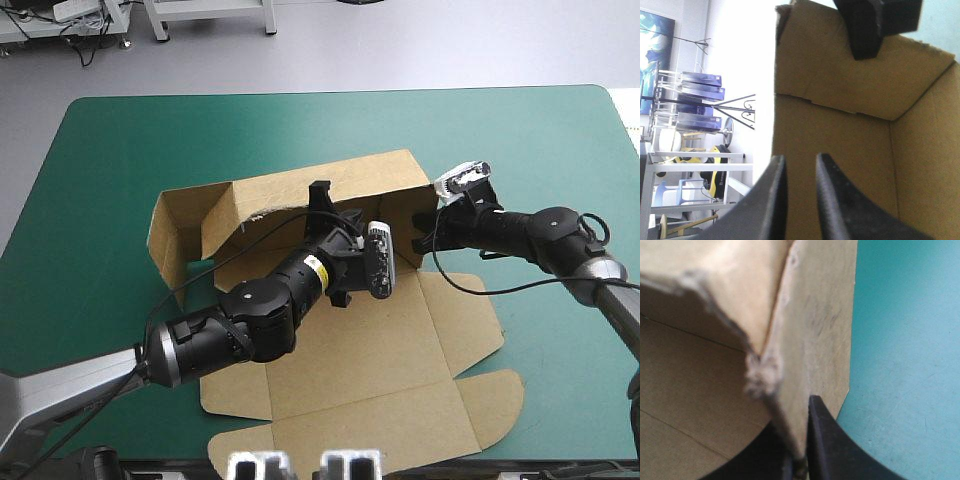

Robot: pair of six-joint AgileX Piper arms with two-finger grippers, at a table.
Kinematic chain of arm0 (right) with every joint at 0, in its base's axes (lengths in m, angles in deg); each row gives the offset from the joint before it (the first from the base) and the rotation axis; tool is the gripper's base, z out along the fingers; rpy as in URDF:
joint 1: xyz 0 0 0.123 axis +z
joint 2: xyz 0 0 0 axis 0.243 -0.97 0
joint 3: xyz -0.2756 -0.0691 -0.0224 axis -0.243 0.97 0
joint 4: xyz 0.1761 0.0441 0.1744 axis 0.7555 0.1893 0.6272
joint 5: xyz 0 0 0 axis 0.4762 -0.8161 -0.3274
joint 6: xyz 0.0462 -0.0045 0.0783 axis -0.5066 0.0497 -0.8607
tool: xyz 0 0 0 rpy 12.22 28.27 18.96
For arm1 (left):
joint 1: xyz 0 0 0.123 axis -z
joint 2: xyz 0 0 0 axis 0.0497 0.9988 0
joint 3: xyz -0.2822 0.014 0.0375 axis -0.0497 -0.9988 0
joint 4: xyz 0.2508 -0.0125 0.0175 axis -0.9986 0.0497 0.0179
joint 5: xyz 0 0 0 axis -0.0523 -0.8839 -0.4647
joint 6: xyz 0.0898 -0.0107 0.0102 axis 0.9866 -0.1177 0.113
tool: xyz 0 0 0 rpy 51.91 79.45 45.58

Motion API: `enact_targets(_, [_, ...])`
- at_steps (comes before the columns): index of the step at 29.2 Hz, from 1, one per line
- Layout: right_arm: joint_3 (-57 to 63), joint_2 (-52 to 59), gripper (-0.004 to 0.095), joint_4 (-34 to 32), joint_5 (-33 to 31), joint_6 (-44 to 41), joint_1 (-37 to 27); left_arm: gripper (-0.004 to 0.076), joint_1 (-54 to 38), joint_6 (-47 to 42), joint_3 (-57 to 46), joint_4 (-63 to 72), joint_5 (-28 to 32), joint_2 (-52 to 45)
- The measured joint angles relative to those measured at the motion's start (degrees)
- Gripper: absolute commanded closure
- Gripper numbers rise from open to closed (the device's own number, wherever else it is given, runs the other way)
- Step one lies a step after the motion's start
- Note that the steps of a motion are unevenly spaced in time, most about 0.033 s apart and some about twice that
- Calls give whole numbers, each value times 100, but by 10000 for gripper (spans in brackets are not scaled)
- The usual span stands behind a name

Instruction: Fold the box

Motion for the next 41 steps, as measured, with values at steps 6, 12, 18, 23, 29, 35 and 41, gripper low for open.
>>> enact_targets(6, [-6, 0, 912, -53, -13, -92, 0, 716, 0, -137, 484, -4, 31, -215])
enact_targets(12, [-11, 0, 911, -65, -37, -202, -5, 710, -826, -200, 1251, 319, 106, -267])
enact_targets(18, [-11, 118, 911, -190, -112, -424, -5, 710, -2895, -91, 1972, 2096, 65, -267])
enact_targets(23, [-40, 448, 911, -768, -283, -1121, -5, 710, -4764, 889, 2091, 4477, -231, -271])
enact_targets(29, [-688, 675, 911, -2353, -956, -3053, -5, 710, -6350, 2117, 2091, 7086, -1025, -189])
enact_targets(35, [-1622, 532, 911, -3625, -2183, -4528, -5, 710, -7220, 2399, 2091, 7682, -1865, -78])
enact_targets(41, [-2636, -472, 912, -4154, -3556, -5172, -5, 712, -7433, 2585, 2091, 7830, -2425, -30])
